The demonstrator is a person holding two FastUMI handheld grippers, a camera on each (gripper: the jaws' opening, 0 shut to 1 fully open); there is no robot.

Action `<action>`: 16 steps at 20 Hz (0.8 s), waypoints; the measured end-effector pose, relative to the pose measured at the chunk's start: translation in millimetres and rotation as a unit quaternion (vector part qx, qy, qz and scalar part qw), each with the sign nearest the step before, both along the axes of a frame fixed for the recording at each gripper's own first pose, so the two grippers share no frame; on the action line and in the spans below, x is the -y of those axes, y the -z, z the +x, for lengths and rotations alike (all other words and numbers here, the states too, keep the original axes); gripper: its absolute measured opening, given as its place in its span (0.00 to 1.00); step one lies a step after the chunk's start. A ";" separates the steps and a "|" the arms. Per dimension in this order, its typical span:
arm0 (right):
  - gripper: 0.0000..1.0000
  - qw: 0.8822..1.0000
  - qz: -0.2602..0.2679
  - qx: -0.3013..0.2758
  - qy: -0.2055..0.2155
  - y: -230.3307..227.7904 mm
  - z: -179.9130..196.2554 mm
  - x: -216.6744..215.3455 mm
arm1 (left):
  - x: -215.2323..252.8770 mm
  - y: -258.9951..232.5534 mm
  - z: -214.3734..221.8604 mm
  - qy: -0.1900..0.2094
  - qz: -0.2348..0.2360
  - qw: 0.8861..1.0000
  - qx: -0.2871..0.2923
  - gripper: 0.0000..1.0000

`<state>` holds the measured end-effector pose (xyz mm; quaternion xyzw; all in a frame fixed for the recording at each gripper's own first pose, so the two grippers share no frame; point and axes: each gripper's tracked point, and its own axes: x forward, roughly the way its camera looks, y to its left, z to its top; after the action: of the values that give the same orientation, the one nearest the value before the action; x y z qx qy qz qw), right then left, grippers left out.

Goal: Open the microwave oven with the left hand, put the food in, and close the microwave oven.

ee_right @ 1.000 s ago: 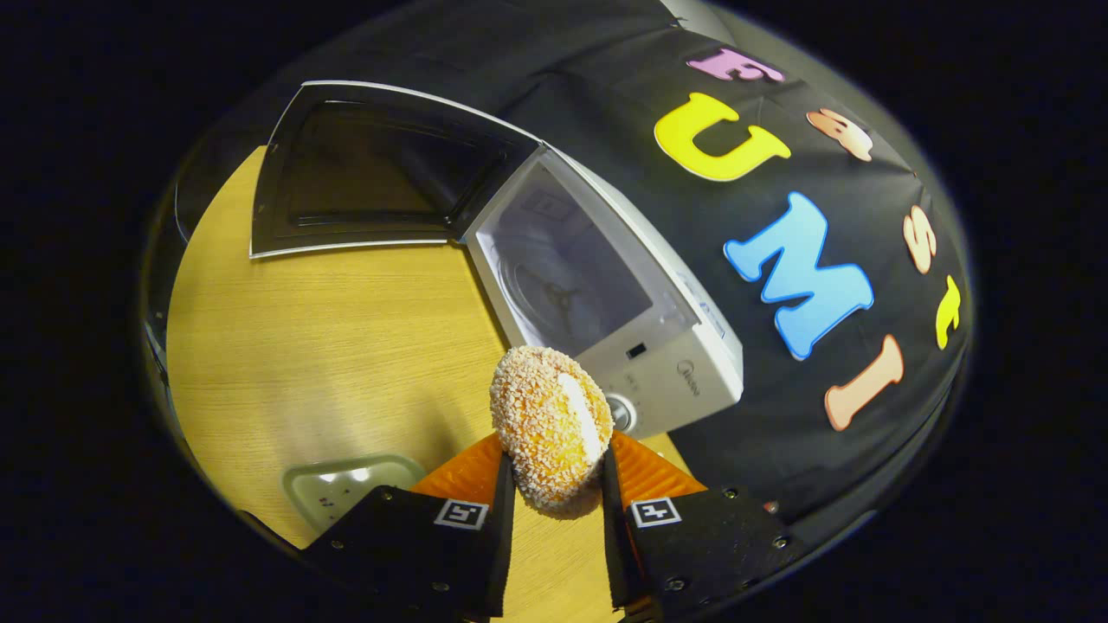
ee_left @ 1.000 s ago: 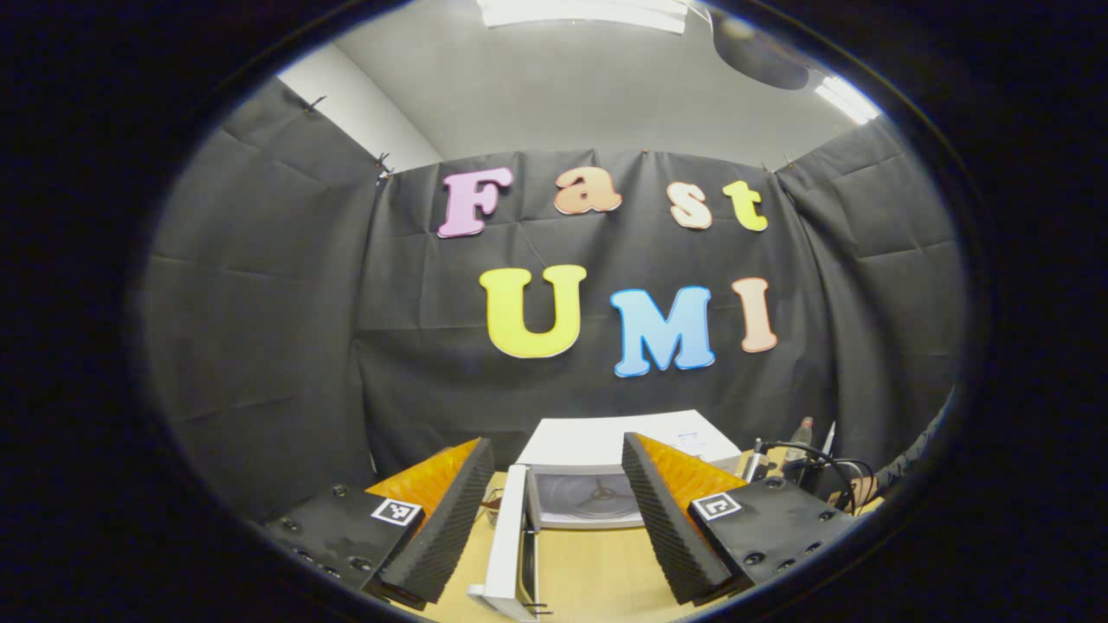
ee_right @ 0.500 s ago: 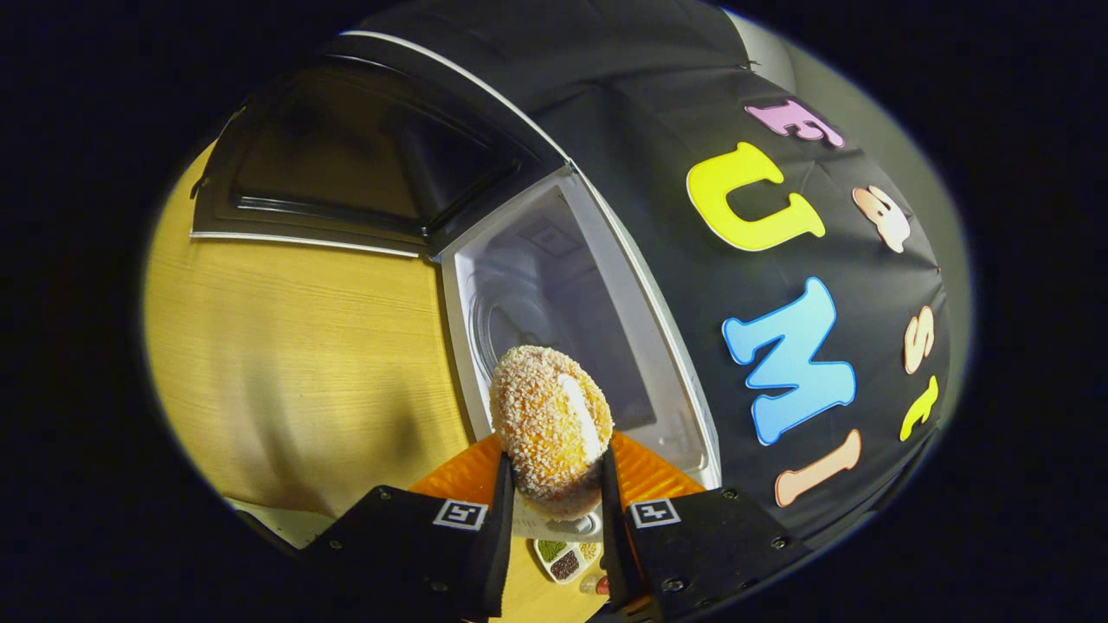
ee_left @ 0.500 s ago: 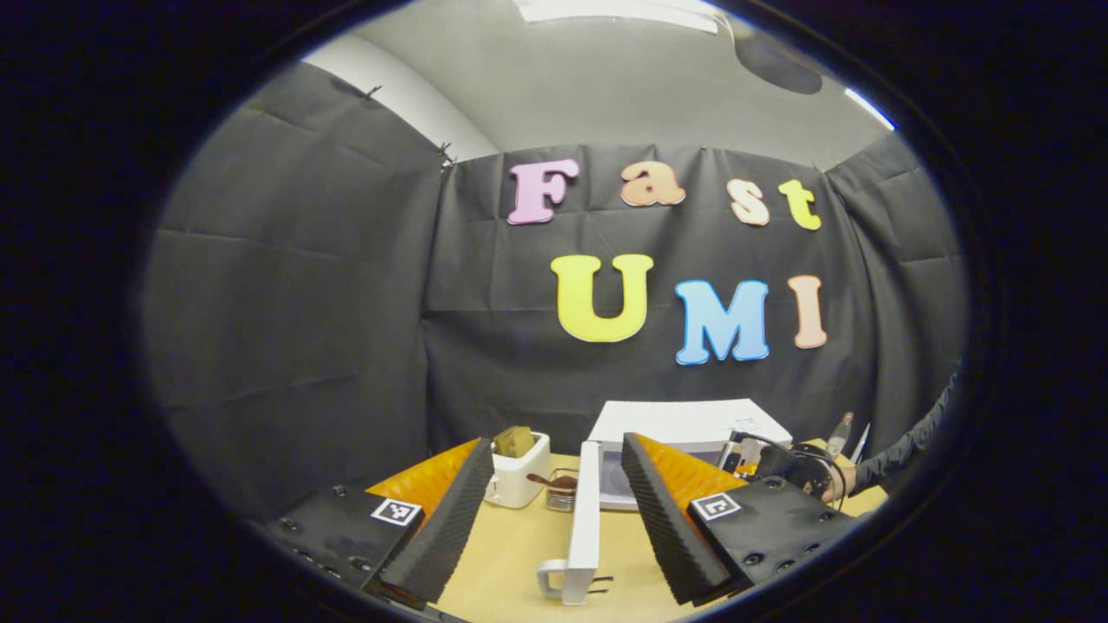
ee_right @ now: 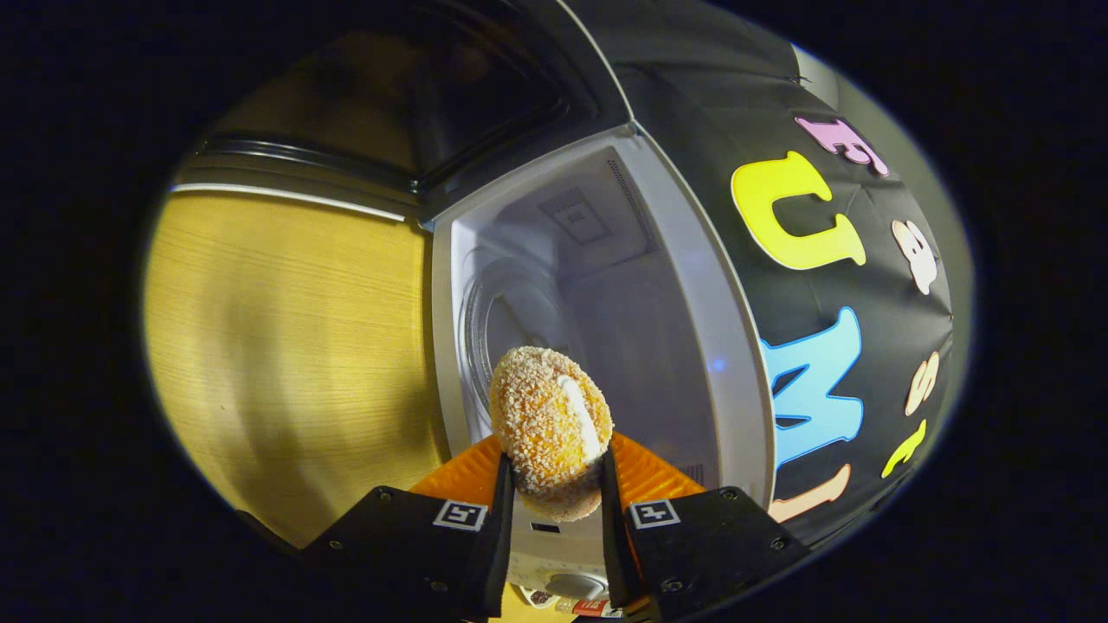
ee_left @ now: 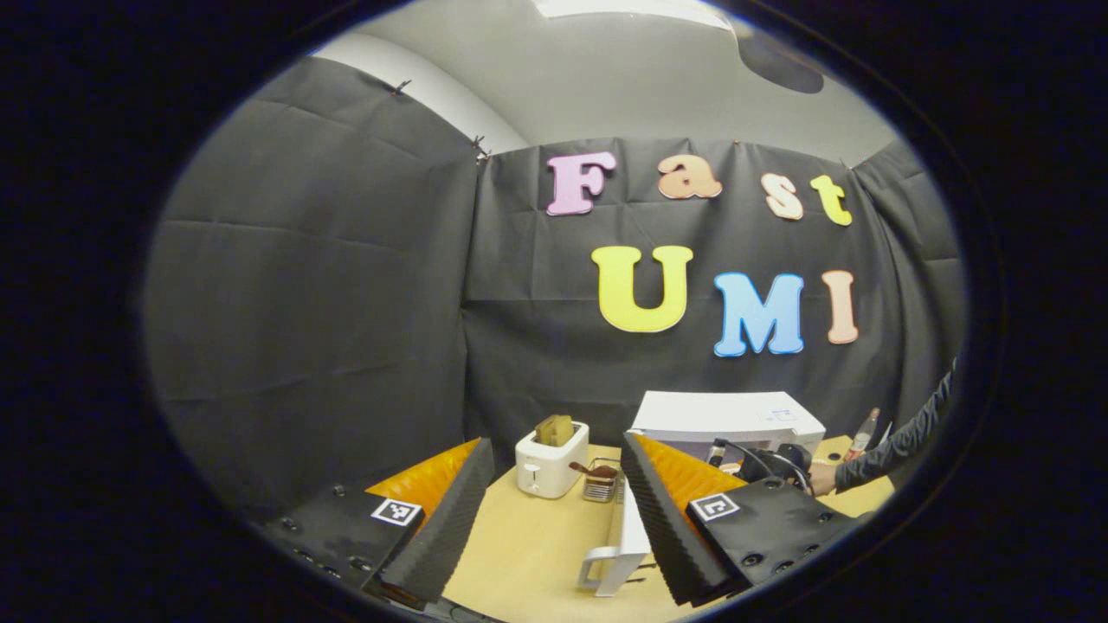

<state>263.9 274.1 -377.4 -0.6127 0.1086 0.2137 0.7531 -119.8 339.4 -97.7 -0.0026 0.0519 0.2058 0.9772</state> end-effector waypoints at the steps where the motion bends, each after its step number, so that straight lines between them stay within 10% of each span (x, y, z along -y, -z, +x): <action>1: 0.45 1.000 0.003 -0.008 0.008 4.5 8.7 -2.1 | -3.3 1.9 -3.0 -0.004 -0.001 1.000 -0.003 0.98; 16: 0.46 1.000 0.004 0.019 0.014 21.6 88.5 -53.7 | -27.9 44.5 -5.6 -0.029 -0.014 0.998 -0.046 0.97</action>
<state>352.4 327.8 -399.1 -0.6123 0.1021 0.1923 0.7601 -125.4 367.3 -142.2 -0.0083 0.0995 0.2330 0.9673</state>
